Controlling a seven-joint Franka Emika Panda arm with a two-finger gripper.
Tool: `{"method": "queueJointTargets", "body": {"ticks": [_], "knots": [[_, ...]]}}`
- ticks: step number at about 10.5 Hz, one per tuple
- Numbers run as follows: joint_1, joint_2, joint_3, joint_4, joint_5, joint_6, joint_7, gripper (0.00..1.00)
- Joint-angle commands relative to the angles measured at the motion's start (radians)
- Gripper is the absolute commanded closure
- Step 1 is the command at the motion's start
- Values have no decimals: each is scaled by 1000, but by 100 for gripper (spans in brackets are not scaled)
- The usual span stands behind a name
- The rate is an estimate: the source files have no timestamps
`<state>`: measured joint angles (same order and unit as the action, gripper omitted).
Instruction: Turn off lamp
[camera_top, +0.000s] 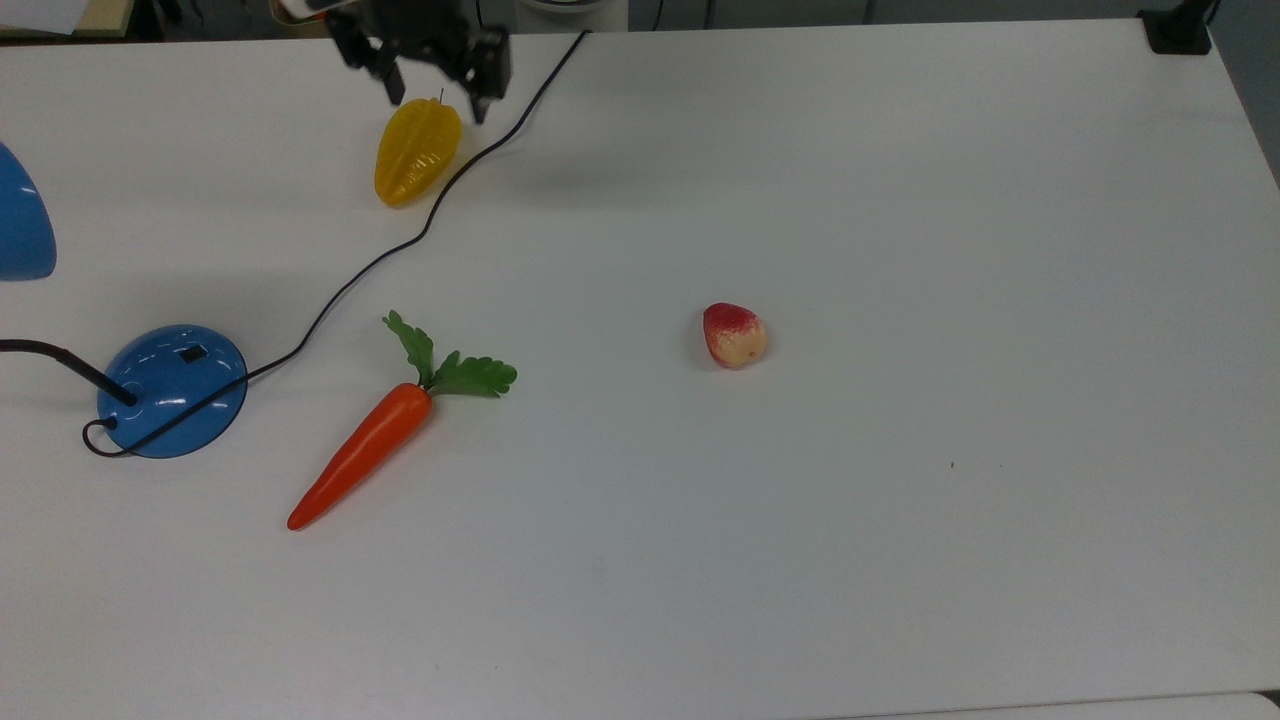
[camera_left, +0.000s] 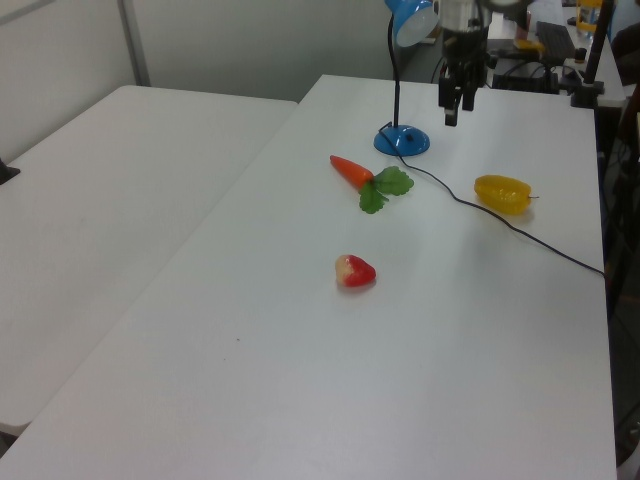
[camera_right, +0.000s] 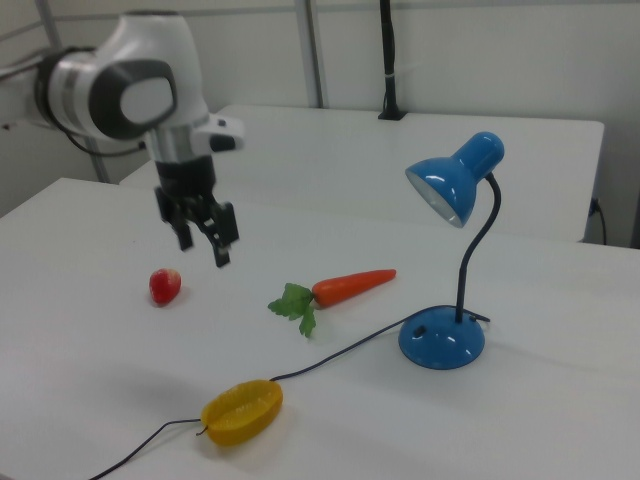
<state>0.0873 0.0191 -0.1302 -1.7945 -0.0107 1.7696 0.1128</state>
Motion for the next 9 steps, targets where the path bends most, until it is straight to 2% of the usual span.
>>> {"method": "queueJointTargets", "body": {"ticks": [1,9], "knots": [[20,-8,-12,84,40,-105,-90,0],[11,-7,-12,104,31,-113,-73,0]]}}
